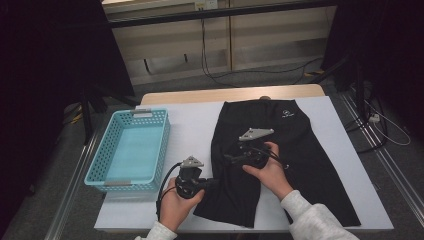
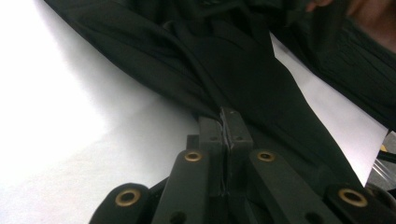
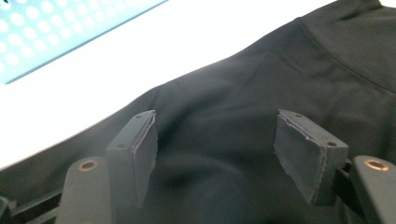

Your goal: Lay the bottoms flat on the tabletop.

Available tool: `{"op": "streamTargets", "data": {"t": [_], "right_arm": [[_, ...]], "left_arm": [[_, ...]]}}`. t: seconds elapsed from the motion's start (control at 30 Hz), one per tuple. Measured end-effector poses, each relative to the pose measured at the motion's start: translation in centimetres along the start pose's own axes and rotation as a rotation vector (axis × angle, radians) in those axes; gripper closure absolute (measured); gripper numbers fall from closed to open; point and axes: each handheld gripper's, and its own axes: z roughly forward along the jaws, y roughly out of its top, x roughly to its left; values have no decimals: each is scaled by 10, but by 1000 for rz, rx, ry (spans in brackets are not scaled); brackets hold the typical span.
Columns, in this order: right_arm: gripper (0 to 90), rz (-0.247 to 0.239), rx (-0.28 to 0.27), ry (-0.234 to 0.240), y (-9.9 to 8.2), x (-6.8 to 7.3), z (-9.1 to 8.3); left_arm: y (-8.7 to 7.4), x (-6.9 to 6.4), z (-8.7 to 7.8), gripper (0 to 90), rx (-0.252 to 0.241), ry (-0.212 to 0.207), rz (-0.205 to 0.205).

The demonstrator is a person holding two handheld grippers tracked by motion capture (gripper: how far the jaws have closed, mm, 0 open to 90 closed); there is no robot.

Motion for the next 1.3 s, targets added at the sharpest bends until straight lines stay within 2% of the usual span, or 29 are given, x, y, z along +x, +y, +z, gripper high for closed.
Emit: {"op": "streamTargets", "data": {"t": [0.1,0.23,0.33,0.53,0.73,0.8,0.87,0.97,1.07,1.13,1.2,1.3], "right_arm": [[297,16,-1,15,4,2,9],[266,34,26,48,8,5,19],[255,20,19,45,13,8,24],[232,22,37,55,21,11,41],[247,12,111,35,19,14,68],[294,-4,134,12,16,14,73],[458,-43,122,-39,14,13,73],[688,-27,124,-68,14,5,68],[824,10,101,-53,15,-6,58],[865,27,76,-62,14,-14,47],[867,47,54,-64,12,-22,34],[884,64,30,-79,6,-34,14]], "left_arm": [[0,1,0,889,-7,-10,-4],[-1,0,0,888,-14,-10,2],[0,0,0,888,-11,-11,1],[-1,-3,5,886,-13,-27,8],[-1,0,4,886,-21,-25,-1],[-1,1,4,886,-24,-27,-4],[-1,1,5,886,-25,-29,-6],[0,0,6,887,-25,-36,-6],[3,0,7,887,-36,-45,-3],[4,-1,8,887,-47,-59,-4],[6,-1,12,887,-55,-75,-12],[10,-6,19,888,-62,-86,-2]]}}
